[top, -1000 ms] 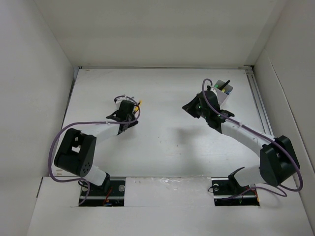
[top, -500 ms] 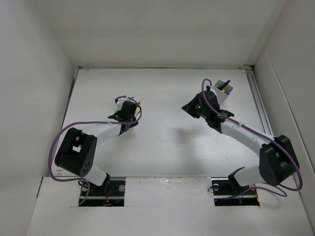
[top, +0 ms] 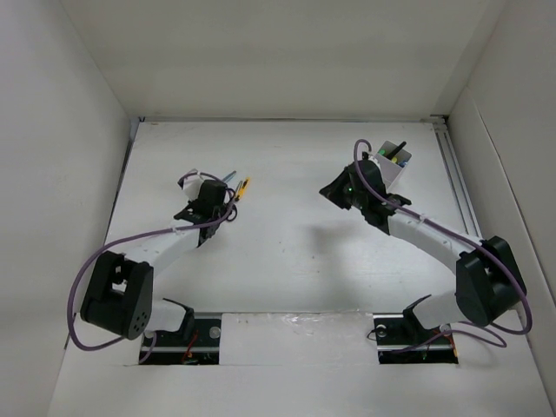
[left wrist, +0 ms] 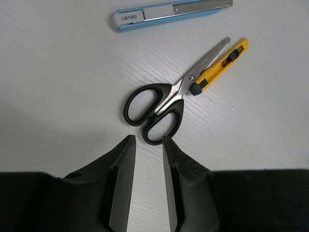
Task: Sort the stationery into containers
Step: Pick up the scissors from the center of the board.
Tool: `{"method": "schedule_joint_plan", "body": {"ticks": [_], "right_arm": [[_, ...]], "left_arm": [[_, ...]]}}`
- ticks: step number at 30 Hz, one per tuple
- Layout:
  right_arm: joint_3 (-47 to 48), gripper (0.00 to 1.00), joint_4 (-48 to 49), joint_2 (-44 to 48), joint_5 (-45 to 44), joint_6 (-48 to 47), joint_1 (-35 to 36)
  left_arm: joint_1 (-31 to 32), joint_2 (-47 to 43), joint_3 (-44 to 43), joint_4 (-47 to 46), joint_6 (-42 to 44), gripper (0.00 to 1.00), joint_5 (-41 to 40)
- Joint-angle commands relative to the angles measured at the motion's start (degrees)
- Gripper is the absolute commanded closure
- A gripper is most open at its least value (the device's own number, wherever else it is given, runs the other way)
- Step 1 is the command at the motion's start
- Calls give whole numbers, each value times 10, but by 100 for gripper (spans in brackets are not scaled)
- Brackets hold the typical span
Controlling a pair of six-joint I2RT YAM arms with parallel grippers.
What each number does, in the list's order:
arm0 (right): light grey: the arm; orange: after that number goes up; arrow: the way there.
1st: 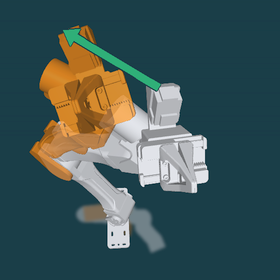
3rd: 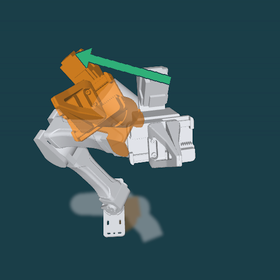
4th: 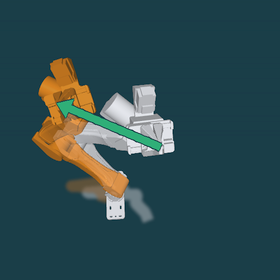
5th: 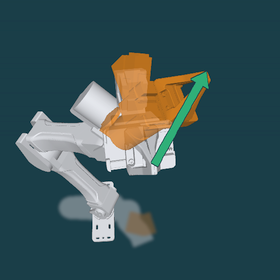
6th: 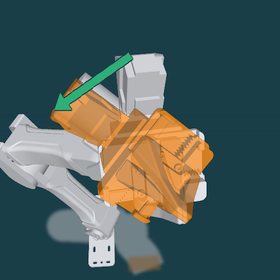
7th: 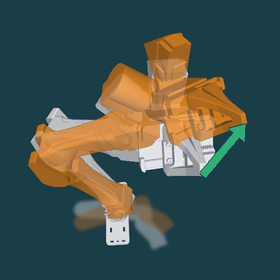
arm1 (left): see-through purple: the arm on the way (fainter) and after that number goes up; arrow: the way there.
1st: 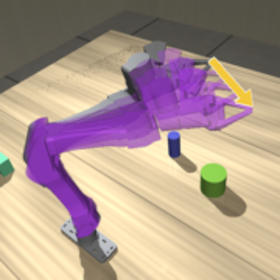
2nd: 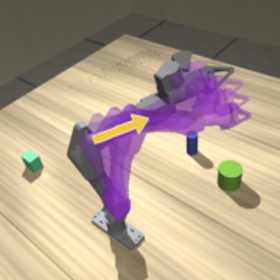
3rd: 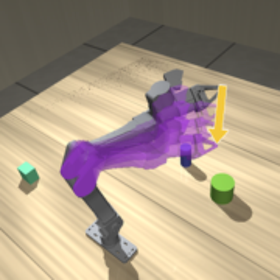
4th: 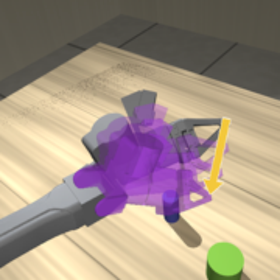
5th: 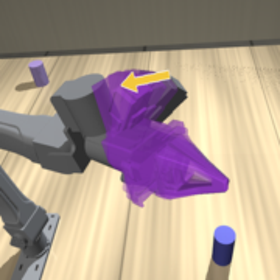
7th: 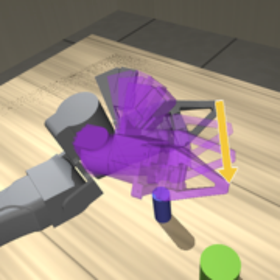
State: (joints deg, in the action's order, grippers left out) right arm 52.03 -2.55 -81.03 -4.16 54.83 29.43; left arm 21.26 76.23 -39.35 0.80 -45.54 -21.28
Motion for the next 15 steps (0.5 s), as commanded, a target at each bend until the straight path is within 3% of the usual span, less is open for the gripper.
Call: {"method": "schedule_joint_plan", "body": {"ticks": [1, 6, 15], "right_arm": [[25, 89, 23, 1, -2, -7, 9], [25, 89, 17, 1, 3, -12, 9], [31, 89, 17, -10, 4, -12, 14]], "left_arm": [[1, 12, -25, 23, -45, 74, -16], [1, 80, -65, 86, -91, 77, -33], [-70, 72, -29, 29, -90, 79, 18]]}}
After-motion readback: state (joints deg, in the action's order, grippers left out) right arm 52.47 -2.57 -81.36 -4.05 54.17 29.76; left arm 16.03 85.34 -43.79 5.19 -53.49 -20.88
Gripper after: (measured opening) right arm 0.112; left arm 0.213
